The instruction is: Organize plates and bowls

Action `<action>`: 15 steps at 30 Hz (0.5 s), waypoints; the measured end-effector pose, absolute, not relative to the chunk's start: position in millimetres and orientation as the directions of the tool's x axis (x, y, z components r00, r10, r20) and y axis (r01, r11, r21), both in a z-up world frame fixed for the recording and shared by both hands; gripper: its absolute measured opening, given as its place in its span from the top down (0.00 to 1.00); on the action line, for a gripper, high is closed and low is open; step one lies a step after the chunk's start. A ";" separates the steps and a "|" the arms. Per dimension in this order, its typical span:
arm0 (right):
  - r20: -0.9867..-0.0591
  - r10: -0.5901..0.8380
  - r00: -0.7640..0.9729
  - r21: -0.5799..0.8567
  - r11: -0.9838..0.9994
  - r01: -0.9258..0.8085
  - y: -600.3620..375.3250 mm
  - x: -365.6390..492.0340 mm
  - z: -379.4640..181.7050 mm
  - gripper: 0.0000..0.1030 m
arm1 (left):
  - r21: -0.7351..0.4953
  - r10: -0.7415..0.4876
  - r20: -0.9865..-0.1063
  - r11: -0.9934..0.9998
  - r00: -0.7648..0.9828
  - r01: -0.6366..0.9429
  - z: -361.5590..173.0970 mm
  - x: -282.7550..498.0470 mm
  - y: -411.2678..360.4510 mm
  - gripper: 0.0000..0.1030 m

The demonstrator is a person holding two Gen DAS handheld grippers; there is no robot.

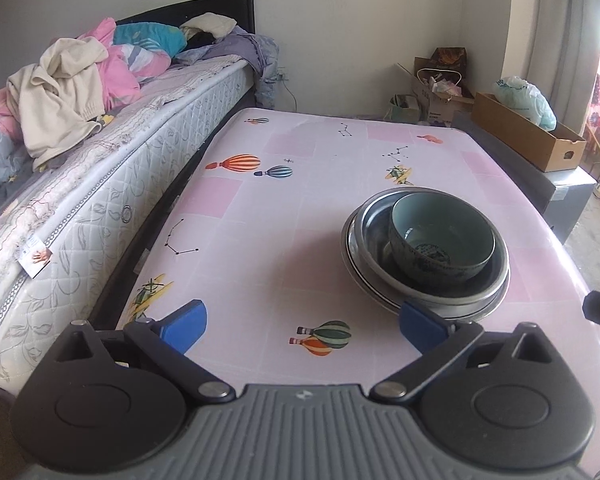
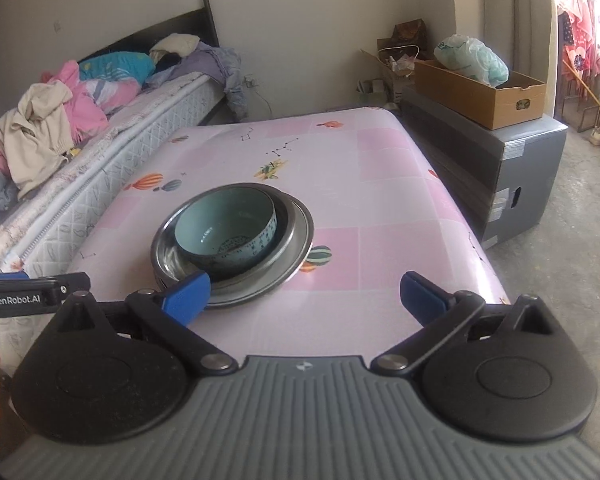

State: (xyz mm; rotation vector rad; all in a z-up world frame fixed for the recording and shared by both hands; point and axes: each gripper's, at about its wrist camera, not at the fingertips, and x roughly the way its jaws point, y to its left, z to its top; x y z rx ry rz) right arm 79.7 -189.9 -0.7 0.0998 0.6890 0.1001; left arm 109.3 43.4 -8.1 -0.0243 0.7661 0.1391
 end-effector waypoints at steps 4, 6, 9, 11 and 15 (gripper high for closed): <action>-0.610 0.029 0.792 -0.017 0.999 -0.049 -177.8 69.4 -3.1 0.01 | 0.018 0.134 -0.702 0.985 0.700 -0.170 -6.4 105.5 47.0 0.00; -0.584 -0.007 0.812 -0.068 0.997 -0.041 -172.1 65.8 -1.0 0.01 | 0.026 0.150 -0.702 0.982 0.696 -0.186 -5.2 105.4 48.7 0.00; -0.557 -0.012 0.830 -0.091 0.995 -0.047 -167.5 66.3 6.0 0.01 | 0.053 0.170 -0.711 0.980 0.683 -0.189 -4.4 107.1 48.4 0.00; -0.553 -0.001 0.833 -0.086 0.995 -0.056 -167.1 67.5 10.2 0.01 | 0.068 0.175 -0.710 0.981 0.682 -0.182 -5.3 106.3 46.9 0.00; -0.560 0.038 0.828 -0.037 0.997 -0.070 -169.5 70.8 17.7 0.01 | 0.053 0.143 -0.711 0.987 0.688 -0.151 -7.4 102.4 44.1 0.00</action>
